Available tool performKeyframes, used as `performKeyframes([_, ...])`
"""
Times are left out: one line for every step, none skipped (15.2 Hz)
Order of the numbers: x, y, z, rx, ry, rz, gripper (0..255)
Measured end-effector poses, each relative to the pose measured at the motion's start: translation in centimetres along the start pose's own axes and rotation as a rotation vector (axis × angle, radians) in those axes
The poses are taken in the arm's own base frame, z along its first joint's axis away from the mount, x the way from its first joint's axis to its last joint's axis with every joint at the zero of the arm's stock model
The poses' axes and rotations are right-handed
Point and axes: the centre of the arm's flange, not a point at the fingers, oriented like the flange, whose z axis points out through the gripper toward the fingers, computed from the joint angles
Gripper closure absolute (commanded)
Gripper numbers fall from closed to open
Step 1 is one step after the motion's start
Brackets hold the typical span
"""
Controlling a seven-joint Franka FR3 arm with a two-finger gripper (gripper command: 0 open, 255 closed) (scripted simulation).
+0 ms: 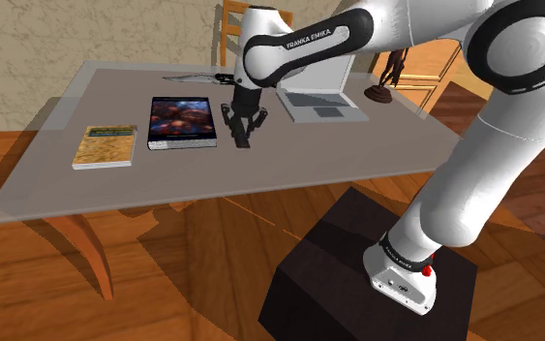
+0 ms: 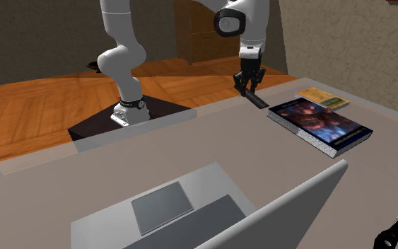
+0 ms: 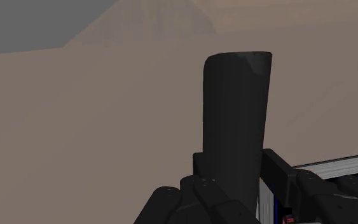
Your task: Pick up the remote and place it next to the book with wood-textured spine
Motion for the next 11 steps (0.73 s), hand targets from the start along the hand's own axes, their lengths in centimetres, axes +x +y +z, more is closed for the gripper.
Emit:
performKeyframes([-0.5,-1.1,-0.1,0.000,0.000,0.000,255])
performKeyframes([-0.6,-2.3,-0.2,0.000,0.000,0.000,255])
performKeyframes([-1.3,-3.7,0.0,0.000,0.000,0.000,255])
performKeyframes([-1.8,-5.3,0.3,0.000,0.000,0.000,255])
performKeyframes([-2.4,-6.3,0.4,0.000,0.000,0.000,255])
performKeyframes([-2.8,-7.5,0.5,0.000,0.000,0.000,255])
performKeyframes([-3.1,-8.7,0.7,0.000,0.000,0.001,255])
performKeyframes([-3.6,-9.8,0.7,0.000,0.000,0.001,255])
performKeyframes([-4.3,-11.2,1.1,0.001,0.000,0.000,255])
performKeyframes([-4.6,-12.6,1.1,0.000,0.000,0.000,255])
performKeyframes([-4.9,-14.0,0.8,0.001,0.000,0.001,255])
